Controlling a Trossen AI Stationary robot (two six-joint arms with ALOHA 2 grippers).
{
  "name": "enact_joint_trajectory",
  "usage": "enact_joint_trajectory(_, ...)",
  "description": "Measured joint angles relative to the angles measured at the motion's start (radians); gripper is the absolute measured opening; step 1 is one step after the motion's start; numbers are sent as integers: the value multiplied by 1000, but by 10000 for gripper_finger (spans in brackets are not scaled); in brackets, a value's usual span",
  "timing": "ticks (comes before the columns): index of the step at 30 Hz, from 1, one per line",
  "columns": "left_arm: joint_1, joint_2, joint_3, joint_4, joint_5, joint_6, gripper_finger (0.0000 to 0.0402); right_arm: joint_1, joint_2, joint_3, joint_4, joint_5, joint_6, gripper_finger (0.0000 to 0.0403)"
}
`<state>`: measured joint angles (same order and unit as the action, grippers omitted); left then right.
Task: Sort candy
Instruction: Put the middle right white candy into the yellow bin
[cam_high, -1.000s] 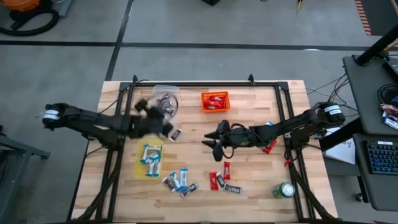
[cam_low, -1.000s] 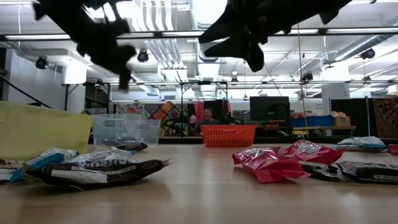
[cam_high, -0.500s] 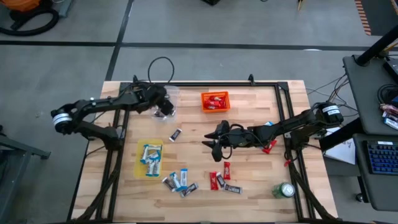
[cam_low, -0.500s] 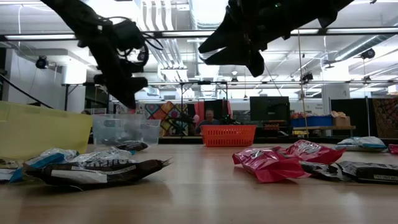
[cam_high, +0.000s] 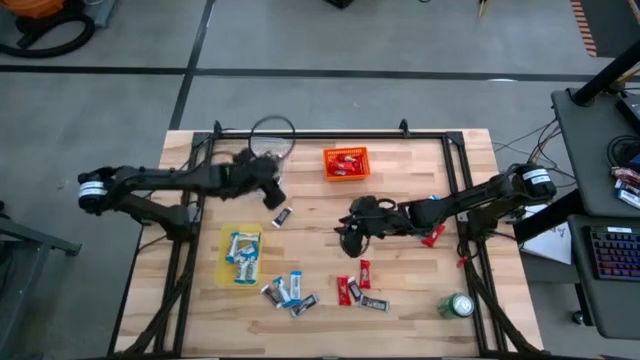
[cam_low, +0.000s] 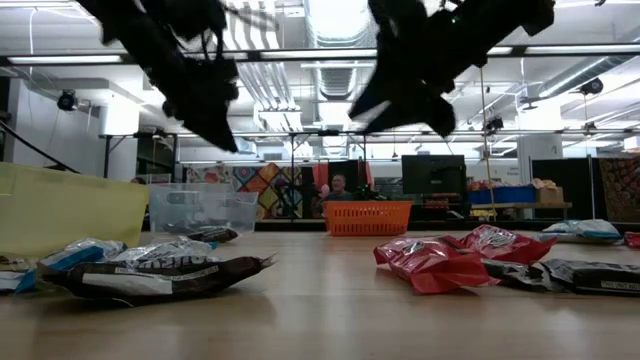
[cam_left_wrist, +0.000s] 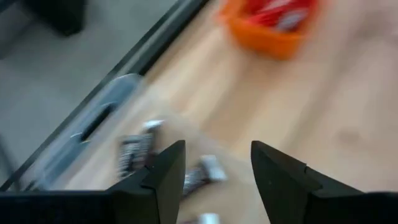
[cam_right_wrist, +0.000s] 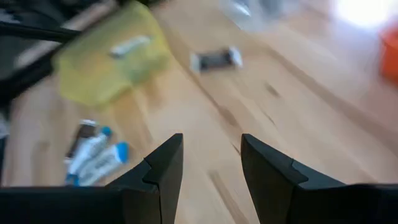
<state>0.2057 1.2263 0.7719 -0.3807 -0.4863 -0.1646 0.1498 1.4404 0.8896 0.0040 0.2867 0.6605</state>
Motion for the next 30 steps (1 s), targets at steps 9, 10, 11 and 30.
enact_joint_trajectory(9,-335,-34,-22,80,-1,-10,166,-71,43,184,-850,2,340,138)
enact_joint_trajectory(10,-358,-29,-22,93,-2,-9,166,-75,53,196,-926,1,345,137)
enact_joint_trajectory(11,-380,-24,-22,102,-1,-10,166,-79,61,203,-993,-3,338,136)
enact_joint_trajectory(30,-437,-14,-24,165,-5,56,166,-250,219,105,-1169,-215,24,142)
